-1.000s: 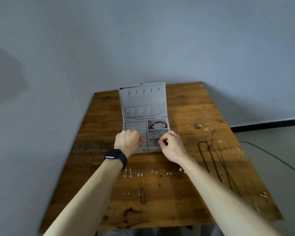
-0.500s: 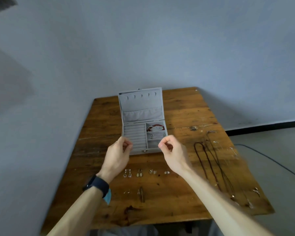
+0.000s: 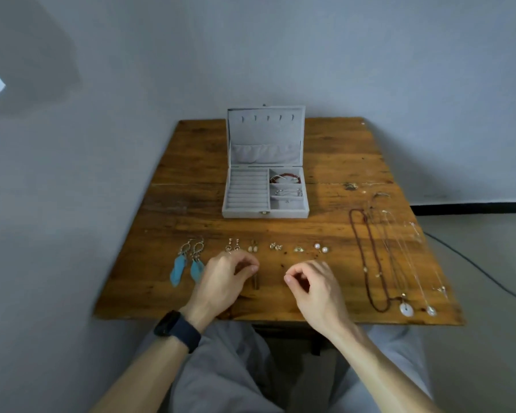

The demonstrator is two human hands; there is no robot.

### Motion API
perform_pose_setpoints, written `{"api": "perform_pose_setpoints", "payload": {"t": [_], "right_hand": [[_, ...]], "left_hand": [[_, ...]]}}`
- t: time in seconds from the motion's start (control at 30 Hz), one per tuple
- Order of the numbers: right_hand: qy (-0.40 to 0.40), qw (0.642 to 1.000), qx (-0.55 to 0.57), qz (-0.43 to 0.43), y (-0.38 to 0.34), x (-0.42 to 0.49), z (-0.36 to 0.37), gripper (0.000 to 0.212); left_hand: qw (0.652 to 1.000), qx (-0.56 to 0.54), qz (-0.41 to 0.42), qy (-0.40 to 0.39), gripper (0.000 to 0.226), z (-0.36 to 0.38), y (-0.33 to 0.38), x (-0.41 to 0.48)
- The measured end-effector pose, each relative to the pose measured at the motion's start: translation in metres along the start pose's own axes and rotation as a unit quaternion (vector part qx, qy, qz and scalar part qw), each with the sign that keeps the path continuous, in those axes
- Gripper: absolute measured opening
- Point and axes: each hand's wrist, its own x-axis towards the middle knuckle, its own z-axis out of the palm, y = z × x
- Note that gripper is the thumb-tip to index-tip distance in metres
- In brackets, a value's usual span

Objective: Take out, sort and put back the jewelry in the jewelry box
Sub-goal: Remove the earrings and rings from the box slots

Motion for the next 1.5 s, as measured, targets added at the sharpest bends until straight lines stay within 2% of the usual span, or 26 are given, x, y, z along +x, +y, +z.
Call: {"api": "perform_pose_setpoints", "payload": {"t": [0.3,0.63,0.97,1.2,1.5], "right_hand": [[-0.002,0.998,-0.056,-0.024,-0.002,0.009,0.013,0.007],[0.026,1.000,-0.008,0.002,0.000,0.005,0.016,0.009],[0.039,0.999,0.013,0.005,0.002,-0.002,0.013,0.011],[0.042,0.999,0.002,0.011,0.000,-0.001,0.014,0.014],[0.034,0.999,-0.023,0.013,-0.005,0.003,0.017,0.014]], "left_hand": [[0.980,0.159,0.106,0.064,0.010,0.013,0.016,0.003],[0.992,0.107,0.070,0.018,0.014,0.018,0.016,-0.001],[0.990,0.128,0.056,0.032,0.023,0.014,0.013,-0.003],[0.985,0.153,0.069,0.047,0.015,0.019,0.014,-0.002],[0.983,0.156,0.083,0.040,0.016,0.018,0.015,-0.003]]}}
